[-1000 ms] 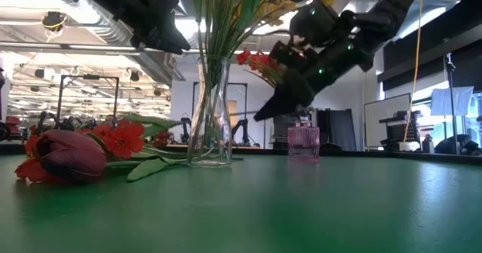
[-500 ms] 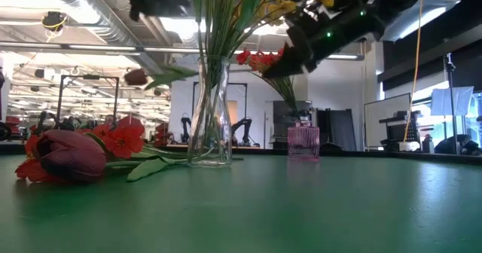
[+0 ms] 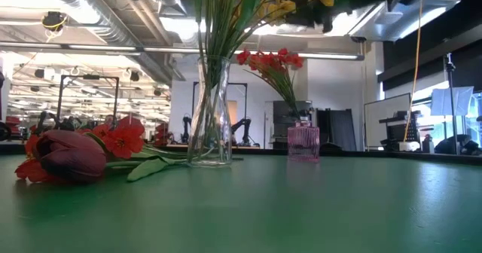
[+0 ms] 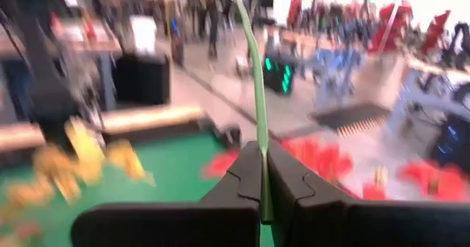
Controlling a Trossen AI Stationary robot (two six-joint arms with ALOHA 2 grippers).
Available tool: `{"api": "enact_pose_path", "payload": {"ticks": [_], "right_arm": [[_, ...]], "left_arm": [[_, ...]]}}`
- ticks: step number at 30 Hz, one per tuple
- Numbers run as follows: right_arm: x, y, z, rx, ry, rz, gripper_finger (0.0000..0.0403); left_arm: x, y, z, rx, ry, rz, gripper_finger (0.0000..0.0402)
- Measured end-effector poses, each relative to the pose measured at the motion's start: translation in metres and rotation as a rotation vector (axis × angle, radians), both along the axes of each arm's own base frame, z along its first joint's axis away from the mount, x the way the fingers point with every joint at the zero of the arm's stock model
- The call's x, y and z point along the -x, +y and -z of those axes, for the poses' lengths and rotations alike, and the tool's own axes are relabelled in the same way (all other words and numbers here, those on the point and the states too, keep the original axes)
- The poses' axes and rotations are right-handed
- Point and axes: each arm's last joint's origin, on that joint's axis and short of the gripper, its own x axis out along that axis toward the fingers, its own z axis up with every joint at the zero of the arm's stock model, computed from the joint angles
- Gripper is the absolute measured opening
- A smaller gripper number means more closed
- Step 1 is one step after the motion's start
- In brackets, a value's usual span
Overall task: Sort flowers into vase by color
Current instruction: Put the top red tulip into the violet vase
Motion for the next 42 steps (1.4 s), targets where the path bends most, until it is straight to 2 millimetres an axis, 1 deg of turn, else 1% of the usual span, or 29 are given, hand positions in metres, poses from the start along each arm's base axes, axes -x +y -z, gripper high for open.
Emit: {"api": "enact_pose_path", "payload": {"ticks": [4,8,15,20,24,28,33,36,38,40,42], "right_arm": [[0.002,0.003,-0.015,0.021,-0.129,-0.086,0.0002],[0.002,0.004,-0.02,0.027,-0.183,-0.142,0.0002],[0.002,0.005,-0.02,0.008,-0.189,-0.184,0.0001],[0.001,0.006,-0.019,-0.003,-0.181,-0.203,0.0001],[0.001,0.006,-0.018,-0.005,-0.174,-0.216,0.0001],[0.001,0.007,-0.017,-0.008,-0.159,-0.227,0.0001],[0.0,0.007,-0.013,-0.017,-0.122,-0.226,0.0001],[0.0,0.007,-0.012,-0.018,-0.114,-0.226,0.0001],[0.0,0.007,-0.012,-0.017,-0.113,-0.226,0.0001],[0.0,0.007,-0.012,-0.017,-0.113,-0.226,0.0001],[0.0,0.007,-0.012,-0.018,-0.111,-0.226,0.0001]], "left_arm": [[-0.012,0.001,-0.001,0.031,-0.063,0.069,0.0184],[-0.029,0.004,0.003,0.046,-0.094,0.116,0.0184],[-0.054,0.01,0.005,0.009,-0.206,0.117,0.0184],[-0.068,0.022,-0.001,0.007,-0.212,0.085,0.0184],[-0.08,0.03,-0.001,0.011,-0.195,0.064,0.0184],[-0.087,0.037,-0.002,0.012,-0.189,0.047,0.0184],[-0.087,0.039,-0.001,0.015,-0.191,0.028,0.018],[-0.086,0.039,-0.004,0.006,-0.214,0.03,0.0164],[-0.086,0.039,-0.005,0.0,-0.225,0.037,0.0144],[-0.086,0.039,-0.005,0.0,-0.225,0.037,0.0114],[-0.086,0.039,-0.005,0.0,-0.224,0.039,0.0073]]}}
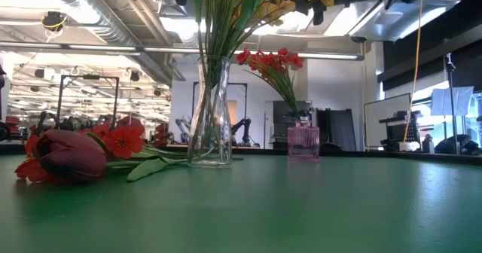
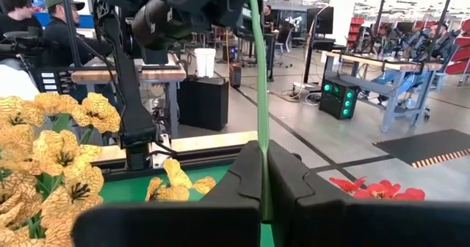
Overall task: Sort flowers into vase by color
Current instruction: Put the top red tulip into the violet vase
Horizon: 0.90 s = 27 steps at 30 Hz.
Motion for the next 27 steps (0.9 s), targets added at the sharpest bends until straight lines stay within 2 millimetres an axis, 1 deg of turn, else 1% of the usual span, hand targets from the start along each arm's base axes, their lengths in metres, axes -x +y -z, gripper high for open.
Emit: {"api": "enact_pose_path", "payload": {"ticks": [2,3,6,10,13,16,19,22,27], "right_arm": [[0.0,0.0,0.001,-0.001,0.011,0.0,0.0007],[0.0,0.0,0.002,0.004,0.021,0.0,0.0012],[0.001,0.0,0.002,0.029,0.041,0.0,0.0035],[0.01,0.001,-0.004,0.046,0.051,0.0,0.0081],[0.015,0.002,-0.015,0.028,0.059,-0.001,0.0119],[0.015,0.003,-0.031,0.029,0.053,-0.012,0.0148],[0.007,0.003,-0.043,0.027,0.06,-0.057,0.0165],[-0.006,0.002,-0.047,0.025,0.092,-0.1,0.0171],[-0.034,0.0,-0.045,0.041,0.133,-0.168,0.0172]], "left_arm": [[0.0,-0.001,0.0,0.0,0.003,0.005,0.0026],[-0.001,-0.001,0.001,0.001,0.007,0.008,0.0016],[-0.001,-0.003,0.002,-0.014,0.031,0.006,0.0011],[0.0,-0.005,0.002,-0.019,0.053,0.006,0.0006],[-0.001,-0.005,0.004,-0.039,0.088,0.008,0.0004],[-0.002,-0.004,0.005,-0.054,0.093,0.032,0.0003],[-0.005,-0.006,0.007,-0.061,0.099,0.101,0.0003],[-0.006,-0.012,0.005,-0.076,0.087,0.136,0.0003],[-0.009,-0.019,0.006,-0.08,0.09,0.167,0.0002]]}}
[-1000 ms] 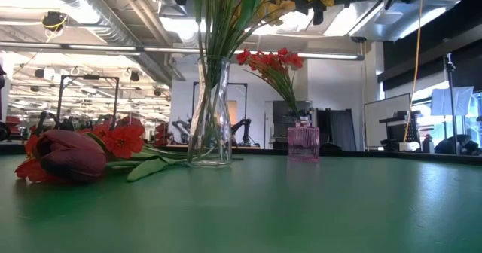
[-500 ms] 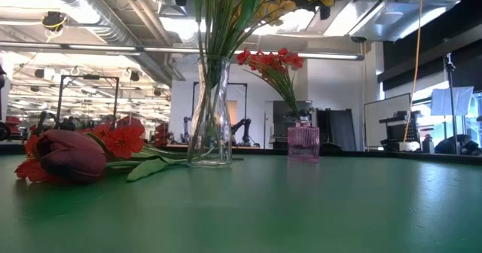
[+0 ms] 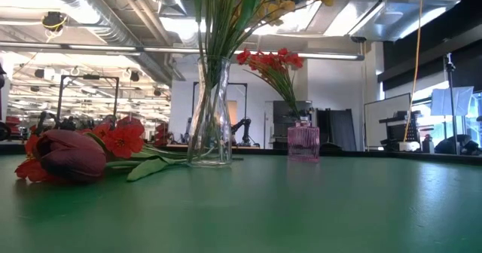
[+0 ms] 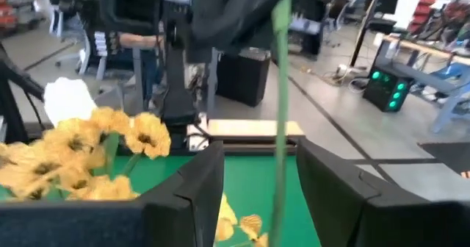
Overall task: Sort flowers into vase by color
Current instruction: Put the top red tulip into the violet vase
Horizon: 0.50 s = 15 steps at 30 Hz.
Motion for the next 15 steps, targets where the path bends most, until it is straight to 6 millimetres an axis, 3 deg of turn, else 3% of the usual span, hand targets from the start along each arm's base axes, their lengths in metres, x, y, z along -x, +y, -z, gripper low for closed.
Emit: {"api": "enact_pose_path", "payload": {"ticks": [6,15], "right_arm": [[-0.024,-0.004,0.004,0.014,0.045,-0.002,0.016],[-0.027,-0.004,0.007,0.014,0.06,-0.003,0.009]], "left_arm": [[-0.008,-0.005,0.008,0.004,0.045,0.028,0.0002],[-0.009,-0.005,0.016,-0.021,0.144,-0.014,0.0002]]}}
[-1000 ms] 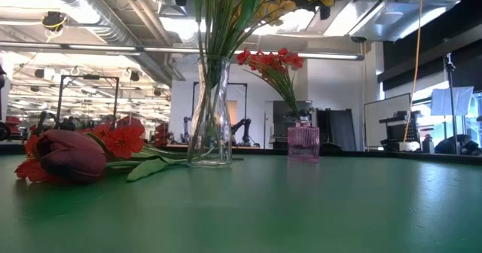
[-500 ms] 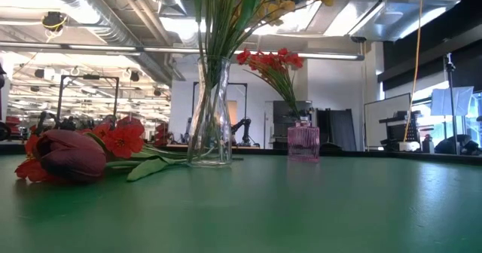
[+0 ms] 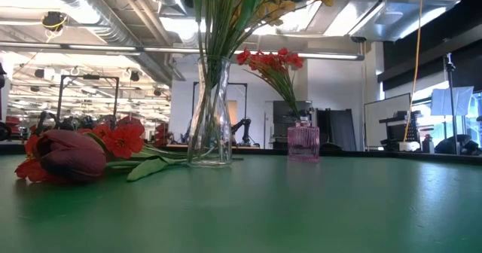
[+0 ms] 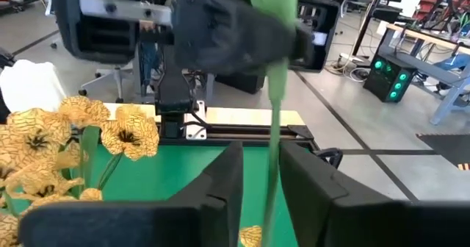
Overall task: Sort flowers into vase by color
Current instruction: Put the top red tulip into the violet vase
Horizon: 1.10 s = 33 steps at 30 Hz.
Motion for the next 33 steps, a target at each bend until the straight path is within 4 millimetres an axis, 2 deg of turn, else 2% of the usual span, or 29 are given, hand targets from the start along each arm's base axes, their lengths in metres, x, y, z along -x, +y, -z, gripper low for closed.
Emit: {"api": "enact_pose_path", "payload": {"ticks": [4,9,13,18,21,28,33], "right_arm": [[0.0001,0.0,0.0007,-0.001,0.008,0.0,0.0063],[0.0003,-0.0001,0.0019,0.0,0.02,0.001,0.0008],[0.0005,0.0001,0.002,-0.001,0.024,0.0,0.0018],[0.0006,0.0002,0.0022,-0.004,0.026,-0.01,0.0004],[0.0005,0.0014,0.0023,-0.016,0.025,-0.062,0.002],[0.0004,0.0033,0.0026,-0.031,0.027,-0.119,0.0084],[0.0004,0.0038,0.0027,-0.032,0.028,-0.125,0.01]], "left_arm": [[-0.0003,0.0005,0.0026,-0.002,0.029,-0.016,0.0002],[-0.0002,0.0004,0.0021,-0.003,0.024,-0.015,0.0016],[-0.0003,0.0004,0.0018,-0.004,0.02,-0.015,0.0017],[-0.0003,0.0004,0.0018,-0.004,0.019,-0.013,0.0005],[-0.0004,0.0001,0.0017,-0.006,0.018,-0.007,0.0006],[-0.0002,-0.001,-0.0009,-0.007,-0.01,0.013,0.0013],[0.0004,-0.0014,-0.003,0.003,-0.034,0.033,0.001]]}}
